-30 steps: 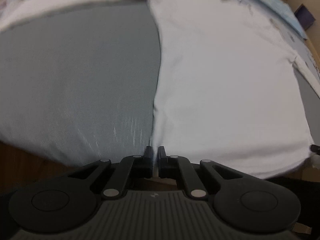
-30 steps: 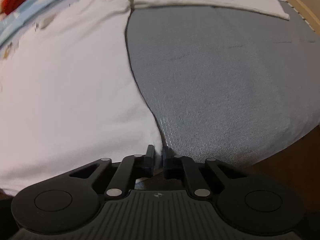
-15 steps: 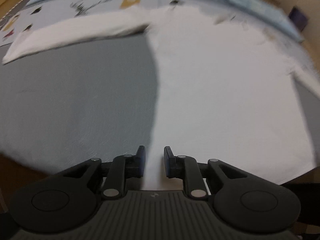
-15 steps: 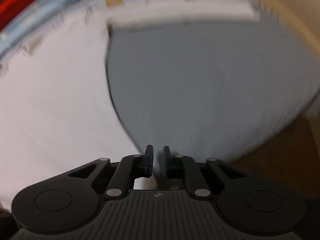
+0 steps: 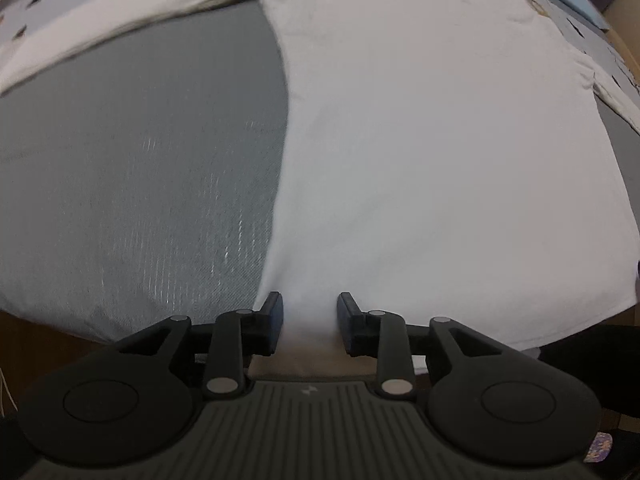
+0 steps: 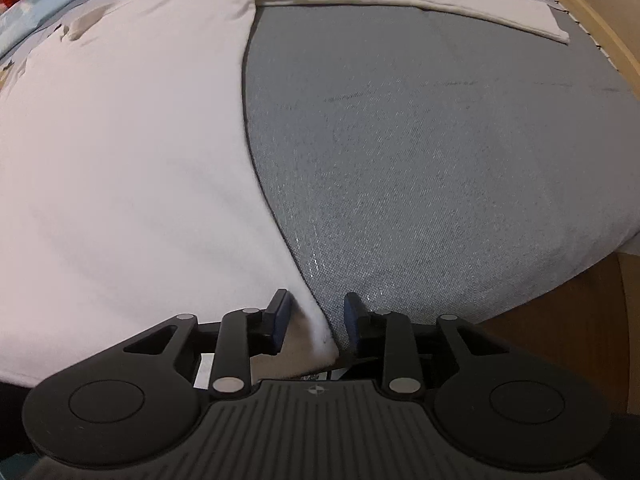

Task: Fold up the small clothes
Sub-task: 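Release the hem and grasp the sleeve cuff with the left gripper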

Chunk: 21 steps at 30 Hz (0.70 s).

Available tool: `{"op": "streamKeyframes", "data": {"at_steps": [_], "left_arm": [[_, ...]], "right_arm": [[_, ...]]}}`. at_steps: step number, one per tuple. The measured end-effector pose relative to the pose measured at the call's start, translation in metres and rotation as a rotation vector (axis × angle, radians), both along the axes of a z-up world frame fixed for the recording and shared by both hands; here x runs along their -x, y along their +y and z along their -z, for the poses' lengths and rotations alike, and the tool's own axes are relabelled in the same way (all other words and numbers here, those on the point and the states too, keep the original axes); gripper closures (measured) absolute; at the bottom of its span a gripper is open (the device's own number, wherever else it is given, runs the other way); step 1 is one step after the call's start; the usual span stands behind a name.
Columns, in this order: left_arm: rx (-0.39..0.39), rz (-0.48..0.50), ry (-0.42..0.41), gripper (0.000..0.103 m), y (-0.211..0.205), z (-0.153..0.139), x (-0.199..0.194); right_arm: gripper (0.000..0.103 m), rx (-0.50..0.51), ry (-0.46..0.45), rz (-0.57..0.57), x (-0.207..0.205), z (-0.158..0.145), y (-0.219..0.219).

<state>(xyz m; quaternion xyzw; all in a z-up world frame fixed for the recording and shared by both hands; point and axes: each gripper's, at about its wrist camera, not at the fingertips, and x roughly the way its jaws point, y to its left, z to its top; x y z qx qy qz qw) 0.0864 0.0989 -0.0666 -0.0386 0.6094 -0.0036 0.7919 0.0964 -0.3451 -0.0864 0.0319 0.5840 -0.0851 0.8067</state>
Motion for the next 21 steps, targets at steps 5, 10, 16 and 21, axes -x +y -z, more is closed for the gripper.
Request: {"op": "streamKeyframes", "data": {"at_steps": [5, 10, 16, 21], "left_arm": [[-0.027, 0.023, -0.089, 0.055, -0.012, -0.018, -0.003], [-0.03, 0.006, -0.119, 0.052, -0.02, -0.022, 0.0], [-0.038, -0.013, -0.136, 0.051, -0.005, -0.02, -0.001], [-0.058, -0.03, -0.143, 0.05, -0.006, -0.021, -0.006]], "right_arm": [[0.071, -0.042, -0.208, -0.007, 0.014, -0.048, 0.007], [0.071, -0.041, -0.386, -0.052, 0.002, -0.112, 0.003], [0.05, 0.03, -0.717, -0.127, -0.012, -0.188, -0.019], [0.052, 0.054, -0.676, -0.085, -0.03, -0.165, -0.027]]}}
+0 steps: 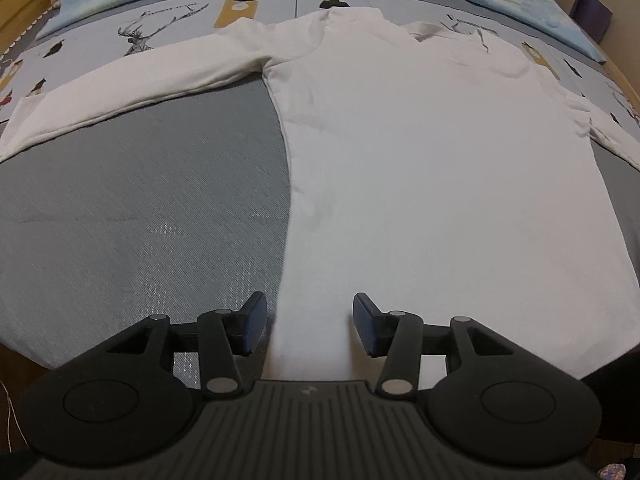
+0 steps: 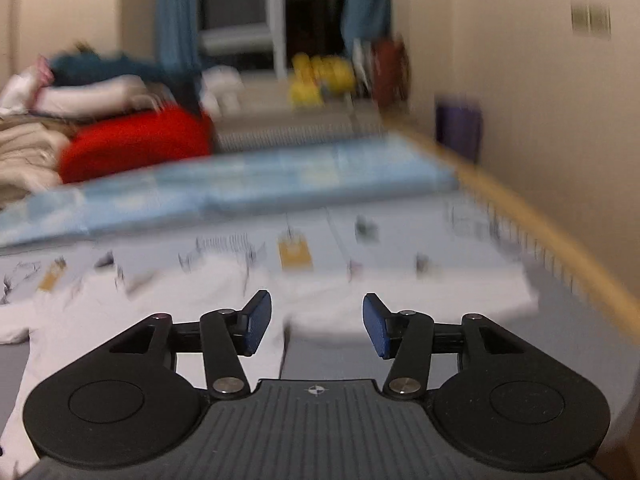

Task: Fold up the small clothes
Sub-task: 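Release the hem and grasp the sleeve cuff with the left gripper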

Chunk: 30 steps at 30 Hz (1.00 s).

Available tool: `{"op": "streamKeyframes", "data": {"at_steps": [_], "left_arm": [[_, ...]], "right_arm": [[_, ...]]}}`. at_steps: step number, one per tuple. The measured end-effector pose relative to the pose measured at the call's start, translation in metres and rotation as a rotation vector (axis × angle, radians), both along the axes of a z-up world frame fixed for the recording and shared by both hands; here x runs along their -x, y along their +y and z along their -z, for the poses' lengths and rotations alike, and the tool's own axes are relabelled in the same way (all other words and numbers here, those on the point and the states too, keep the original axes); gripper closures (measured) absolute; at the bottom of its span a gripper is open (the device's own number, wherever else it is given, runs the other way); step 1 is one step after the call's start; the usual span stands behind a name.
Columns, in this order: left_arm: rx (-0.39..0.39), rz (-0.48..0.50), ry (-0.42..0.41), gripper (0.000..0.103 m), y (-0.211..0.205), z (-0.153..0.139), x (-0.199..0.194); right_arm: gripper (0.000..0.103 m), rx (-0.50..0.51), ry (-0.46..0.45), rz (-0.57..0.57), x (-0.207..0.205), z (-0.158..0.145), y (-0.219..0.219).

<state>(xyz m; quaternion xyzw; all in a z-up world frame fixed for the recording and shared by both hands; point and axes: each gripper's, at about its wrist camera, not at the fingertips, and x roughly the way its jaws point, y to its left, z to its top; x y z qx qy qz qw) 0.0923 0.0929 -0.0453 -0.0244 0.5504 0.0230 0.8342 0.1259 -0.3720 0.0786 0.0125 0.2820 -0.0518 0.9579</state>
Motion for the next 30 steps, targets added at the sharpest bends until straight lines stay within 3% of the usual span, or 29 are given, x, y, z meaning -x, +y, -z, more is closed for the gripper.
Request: {"op": "streamKeyframes", "data": {"at_steps": [6, 12, 14, 15, 16, 17, 19, 22, 26, 29, 30], "left_arm": [[0.015, -0.051, -0.05, 0.05, 0.011, -0.017, -0.012], [0.007, -0.204, -0.281, 0.051, 0.09, -0.089, -0.072], [-0.026, -0.251, -0.356, 0.055, 0.124, -0.101, -0.094], [-0.039, -0.279, -0.377, 0.069, 0.141, -0.101, -0.103], [-0.044, -0.306, -0.388, 0.088, 0.159, -0.097, -0.111], [-0.043, -0.335, -0.393, 0.093, 0.178, -0.09, -0.117], [-0.029, -0.408, -0.397, 0.099, 0.215, -0.066, -0.118], [0.051, -0.541, -0.304, 0.099, 0.267, -0.024, -0.117], [0.165, -0.714, -0.308, 0.098, 0.325, 0.005, -0.108], [0.264, -0.781, -0.316, 0.086, 0.36, 0.021, -0.097], [0.293, -0.797, -0.316, 0.076, 0.367, 0.024, -0.095]], "right_arm": [[0.052, 0.029, 0.019, 0.031, -0.024, 0.01, 0.017], [0.055, -0.023, 0.018, 0.04, -0.029, 0.011, 0.032], [0.059, -0.012, 0.029, 0.041, -0.03, 0.014, 0.038], [0.064, -0.004, 0.036, 0.039, -0.031, 0.015, 0.04], [0.071, -0.002, 0.04, 0.036, -0.032, 0.016, 0.042], [0.075, -0.002, 0.042, 0.033, -0.034, 0.016, 0.044], [0.094, 0.004, 0.038, 0.03, -0.037, 0.016, 0.047], [0.097, 0.017, 0.031, 0.025, -0.041, 0.016, 0.052], [0.097, 0.035, 0.043, 0.006, -0.052, 0.019, 0.062], [0.097, 0.034, 0.059, -0.013, -0.062, 0.022, 0.07], [0.097, 0.033, 0.067, -0.019, -0.065, 0.023, 0.073]]}}
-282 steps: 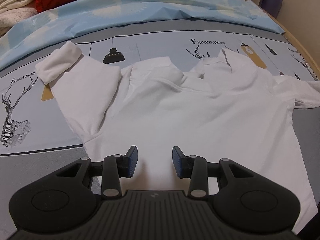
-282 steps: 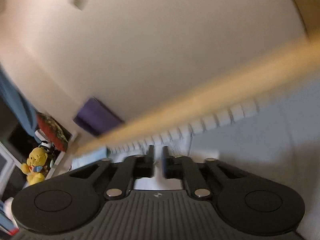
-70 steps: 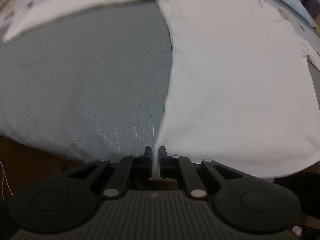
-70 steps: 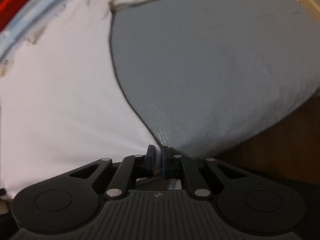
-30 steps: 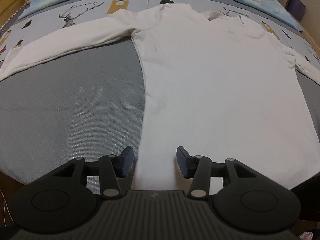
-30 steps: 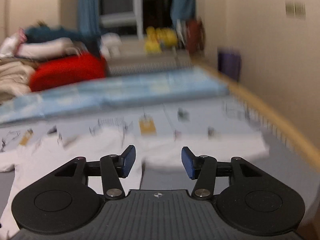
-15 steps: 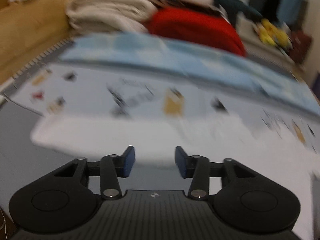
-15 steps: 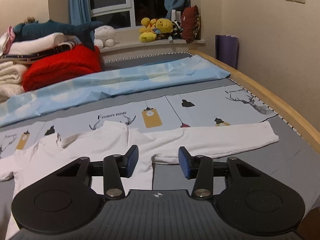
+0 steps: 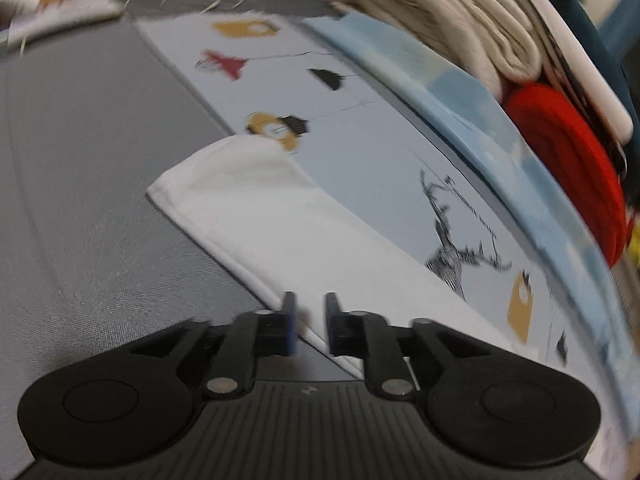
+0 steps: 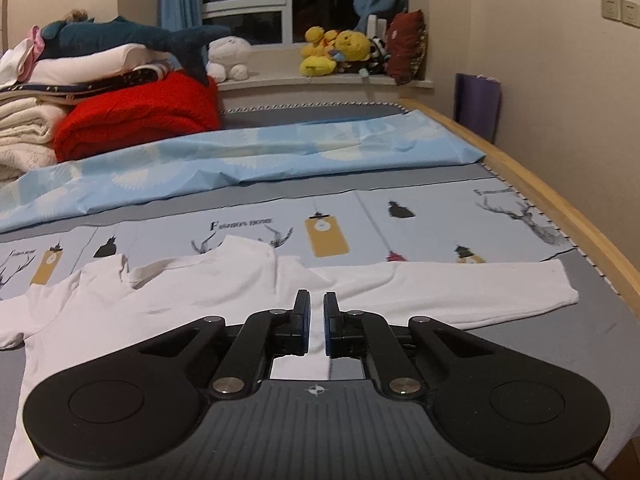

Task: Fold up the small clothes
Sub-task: 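Release the hem and grasp the sleeve cuff with the left gripper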

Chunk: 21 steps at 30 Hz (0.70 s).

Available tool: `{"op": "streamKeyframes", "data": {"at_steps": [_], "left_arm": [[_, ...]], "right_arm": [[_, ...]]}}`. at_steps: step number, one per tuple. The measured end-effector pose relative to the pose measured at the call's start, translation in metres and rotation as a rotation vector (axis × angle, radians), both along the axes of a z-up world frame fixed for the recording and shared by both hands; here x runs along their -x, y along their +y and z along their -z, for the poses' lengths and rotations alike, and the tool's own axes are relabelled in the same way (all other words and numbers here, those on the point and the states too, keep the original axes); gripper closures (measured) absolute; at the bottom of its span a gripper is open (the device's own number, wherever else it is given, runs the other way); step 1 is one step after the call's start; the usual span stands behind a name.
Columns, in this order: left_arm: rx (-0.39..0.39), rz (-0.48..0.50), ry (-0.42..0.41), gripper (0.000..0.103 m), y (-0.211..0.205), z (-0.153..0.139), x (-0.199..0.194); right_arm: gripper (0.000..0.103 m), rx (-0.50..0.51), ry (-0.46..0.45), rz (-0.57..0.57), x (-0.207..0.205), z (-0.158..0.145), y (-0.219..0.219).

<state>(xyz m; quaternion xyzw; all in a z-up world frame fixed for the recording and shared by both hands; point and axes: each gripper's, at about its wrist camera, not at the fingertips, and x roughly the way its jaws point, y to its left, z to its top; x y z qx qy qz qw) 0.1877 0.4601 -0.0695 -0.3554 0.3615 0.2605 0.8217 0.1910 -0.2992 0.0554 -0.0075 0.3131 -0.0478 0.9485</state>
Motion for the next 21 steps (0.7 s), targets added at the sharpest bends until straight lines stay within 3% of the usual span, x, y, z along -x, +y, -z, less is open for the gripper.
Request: {"op": "streamKeyframes", "data": {"at_steps": [1, 8, 10, 13, 16, 21], "left_arm": [[0.026, -0.014, -0.005, 0.071, 0.008, 0.005, 0.001], [0.133, -0.092, -0.015, 0.073, 0.037, 0.032, -0.002], [0.101, -0.097, 0.007, 0.098, 0.038, 0.033, -0.005], [0.05, -0.111, 0.022, 0.1, 0.03, 0.023, -0.01], [-0.008, -0.102, 0.01, 0.1, 0.01, -0.004, -0.025], [-0.115, 0.007, -0.065, 0.1, -0.056, -0.06, -0.061]], "right_arm": [[0.097, -0.002, 0.009, -0.005, -0.003, 0.001, 0.003], [0.097, 0.016, 0.057, -0.059, -0.018, 0.011, 0.031], [0.097, 0.021, 0.069, -0.077, -0.02, 0.013, 0.037], [0.096, 0.021, 0.094, -0.095, -0.021, 0.015, 0.044], [0.096, 0.011, 0.186, -0.156, -0.03, 0.016, 0.055], [0.096, 0.126, 0.242, -0.351, -0.069, 0.012, 0.111]]}}
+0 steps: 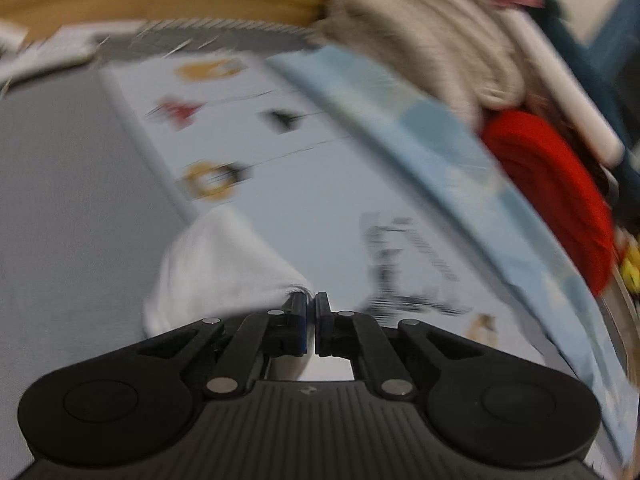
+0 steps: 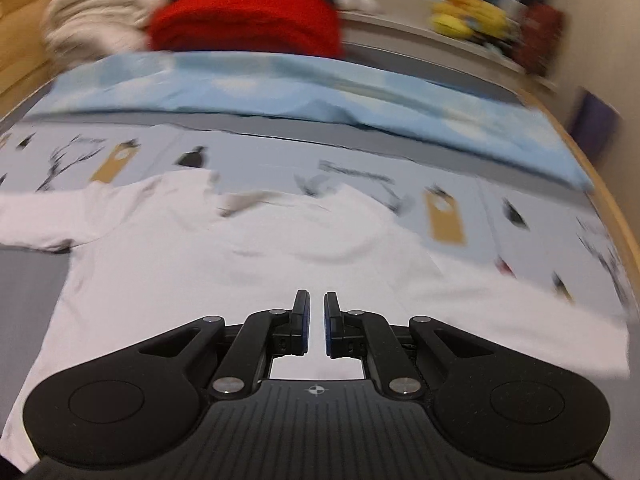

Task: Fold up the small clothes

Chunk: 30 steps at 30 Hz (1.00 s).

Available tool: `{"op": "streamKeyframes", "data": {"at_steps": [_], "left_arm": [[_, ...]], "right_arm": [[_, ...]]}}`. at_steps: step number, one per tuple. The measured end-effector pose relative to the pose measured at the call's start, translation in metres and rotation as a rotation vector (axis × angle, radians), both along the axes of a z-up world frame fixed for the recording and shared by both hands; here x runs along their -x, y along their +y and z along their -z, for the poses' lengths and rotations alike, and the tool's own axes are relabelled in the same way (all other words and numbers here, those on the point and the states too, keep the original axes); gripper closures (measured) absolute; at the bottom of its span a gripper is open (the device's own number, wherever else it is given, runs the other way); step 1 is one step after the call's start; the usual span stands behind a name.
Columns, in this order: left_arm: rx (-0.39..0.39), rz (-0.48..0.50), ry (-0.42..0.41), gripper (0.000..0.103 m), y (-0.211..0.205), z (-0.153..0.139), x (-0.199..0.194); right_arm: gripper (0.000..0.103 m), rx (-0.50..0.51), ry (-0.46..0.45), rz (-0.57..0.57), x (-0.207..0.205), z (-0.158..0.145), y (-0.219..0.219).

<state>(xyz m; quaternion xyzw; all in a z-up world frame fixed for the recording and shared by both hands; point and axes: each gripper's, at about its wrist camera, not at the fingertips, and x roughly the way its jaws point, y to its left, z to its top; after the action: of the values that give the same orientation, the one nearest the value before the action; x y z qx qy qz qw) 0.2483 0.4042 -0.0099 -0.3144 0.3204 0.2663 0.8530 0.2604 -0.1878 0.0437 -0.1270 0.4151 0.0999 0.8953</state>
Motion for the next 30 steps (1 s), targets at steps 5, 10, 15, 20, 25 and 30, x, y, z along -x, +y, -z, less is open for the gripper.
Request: {"op": "streamKeyframes", "data": {"at_steps": [5, 10, 15, 20, 25, 30], "left_arm": [[-0.032, 0.146, -0.022, 0.1, -0.093, -0.031, -0.039], [0.008, 0.39, -0.059, 0.1, -0.21, -0.048, -0.075], [0.211, 0.872, -0.086, 0.091, -0.337, -0.046, -0.093], [0.142, 0.805, -0.02, 0.084, -0.348, -0.029, -0.106], [0.056, 0.637, 0.098, 0.084, -0.315, -0.017, -0.121], [0.083, 0.526, 0.123, 0.084, -0.282, -0.017, -0.129]], "right_arm": [[0.096, -0.062, 0.024, -0.002, -0.038, 0.032, 0.013], [0.096, -0.096, 0.16, 0.105, -0.057, 0.07, 0.001], [0.096, -0.156, 0.122, 0.202, -0.068, 0.062, -0.025], [0.096, -0.255, 0.155, 0.311, -0.08, 0.077, -0.06], [0.095, -0.353, 0.206, 0.353, -0.087, 0.096, -0.072], [0.076, -0.393, 0.189, 0.232, -0.095, 0.102, -0.04]]}}
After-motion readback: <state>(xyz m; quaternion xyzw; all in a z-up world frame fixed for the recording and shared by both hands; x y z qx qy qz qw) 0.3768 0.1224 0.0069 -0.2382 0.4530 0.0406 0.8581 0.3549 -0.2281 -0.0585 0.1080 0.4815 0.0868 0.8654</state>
